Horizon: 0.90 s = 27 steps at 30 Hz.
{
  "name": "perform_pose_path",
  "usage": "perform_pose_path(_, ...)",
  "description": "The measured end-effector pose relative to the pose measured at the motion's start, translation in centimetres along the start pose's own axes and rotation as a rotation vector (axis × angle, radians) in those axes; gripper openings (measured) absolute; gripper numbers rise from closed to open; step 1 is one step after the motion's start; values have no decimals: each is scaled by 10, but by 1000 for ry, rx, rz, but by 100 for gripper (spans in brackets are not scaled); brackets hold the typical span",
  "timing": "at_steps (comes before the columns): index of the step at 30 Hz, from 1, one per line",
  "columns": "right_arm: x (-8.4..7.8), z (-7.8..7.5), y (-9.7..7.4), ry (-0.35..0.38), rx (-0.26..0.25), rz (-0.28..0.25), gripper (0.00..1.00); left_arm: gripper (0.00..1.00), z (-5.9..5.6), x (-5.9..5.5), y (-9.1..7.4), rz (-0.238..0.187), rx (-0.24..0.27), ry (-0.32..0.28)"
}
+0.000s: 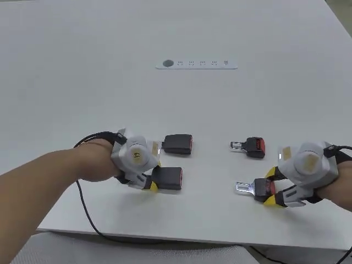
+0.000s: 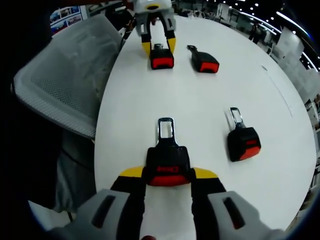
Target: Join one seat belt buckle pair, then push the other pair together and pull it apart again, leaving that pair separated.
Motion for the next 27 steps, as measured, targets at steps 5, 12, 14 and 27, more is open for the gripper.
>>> perform_pose_path(5,5,-1,2,26,-22,-5,36,32,0,1,1,9,-13,-8)
perform_pose_path(12,18,5,9,4,-29,-25,36,32,-2,1,1,0,-6,-18)
perform_pose_path(14,21,8,12,20,-16,-27,36,32,-3,2,1,-7,2,-27)
perform_pose_path(27,43,16,22,-21,-20,-34,36,32,-6,7,3,-10,-1,-26)
Point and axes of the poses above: the centre of the closed fingertips' face, and the gripper's own axes: y roughly forward along the fingers, z roughly to its left, x roughly out of its top, the point moved 2 cm from there along -y, roughly backward along the fingers, and after that the axes turned 12 degrees about y, right-handed, at the moved point
